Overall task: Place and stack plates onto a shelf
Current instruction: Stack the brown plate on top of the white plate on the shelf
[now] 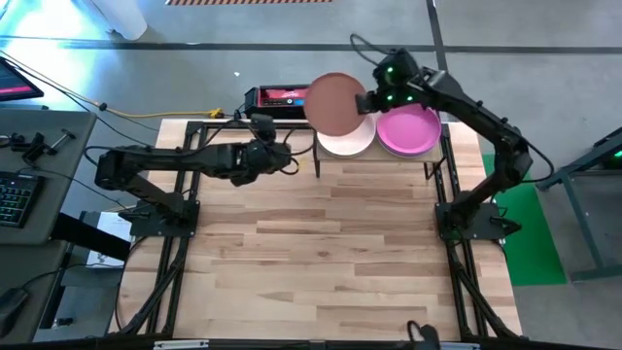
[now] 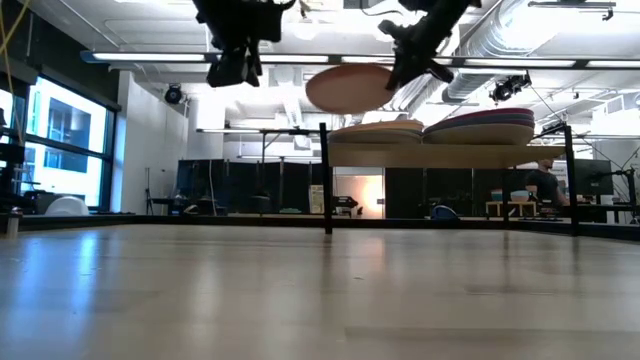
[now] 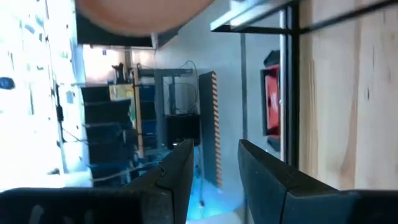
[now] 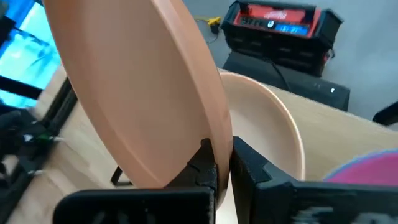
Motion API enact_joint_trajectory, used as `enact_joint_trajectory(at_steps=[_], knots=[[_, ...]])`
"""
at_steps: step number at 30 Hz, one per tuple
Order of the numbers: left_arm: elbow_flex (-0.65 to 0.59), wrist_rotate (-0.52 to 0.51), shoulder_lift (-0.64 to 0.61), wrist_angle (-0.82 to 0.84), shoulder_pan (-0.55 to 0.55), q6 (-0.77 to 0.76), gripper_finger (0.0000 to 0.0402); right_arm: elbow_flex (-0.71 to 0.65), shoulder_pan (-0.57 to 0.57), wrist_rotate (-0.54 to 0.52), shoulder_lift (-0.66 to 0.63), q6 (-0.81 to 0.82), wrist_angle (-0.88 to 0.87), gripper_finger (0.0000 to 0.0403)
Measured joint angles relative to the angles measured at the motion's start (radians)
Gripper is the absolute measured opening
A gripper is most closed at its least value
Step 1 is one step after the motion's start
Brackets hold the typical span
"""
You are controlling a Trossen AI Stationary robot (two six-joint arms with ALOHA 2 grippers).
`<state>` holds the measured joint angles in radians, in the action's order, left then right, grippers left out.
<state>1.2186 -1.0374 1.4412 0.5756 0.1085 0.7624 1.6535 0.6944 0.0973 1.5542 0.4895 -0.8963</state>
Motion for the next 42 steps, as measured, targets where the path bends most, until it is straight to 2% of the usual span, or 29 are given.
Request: enact_joint_trajectory(at_steps=[8,16,34,42], knots=[[0.0,0.0,-0.034,0.002,0.003,-0.148,0.0117,0.0,0.118,0.181,-0.025,0.0,-0.074,0.0002],[0.0,-0.004,-0.034,0.002,0.002,-0.186,0.0117,0.0,0.167,0.251,-0.018,0.038,-0.181,0.0003],[0.0,0.008,-0.049,0.005,0.086,-0.156,0.0117,0.0,0.071,0.161,0.027,0.238,-0.222,0.0005],[0.0,0.104,-0.14,0.004,0.123,-0.165,0.0117,0.0,0.063,0.131,0.037,0.279,-0.248,0.0005]])
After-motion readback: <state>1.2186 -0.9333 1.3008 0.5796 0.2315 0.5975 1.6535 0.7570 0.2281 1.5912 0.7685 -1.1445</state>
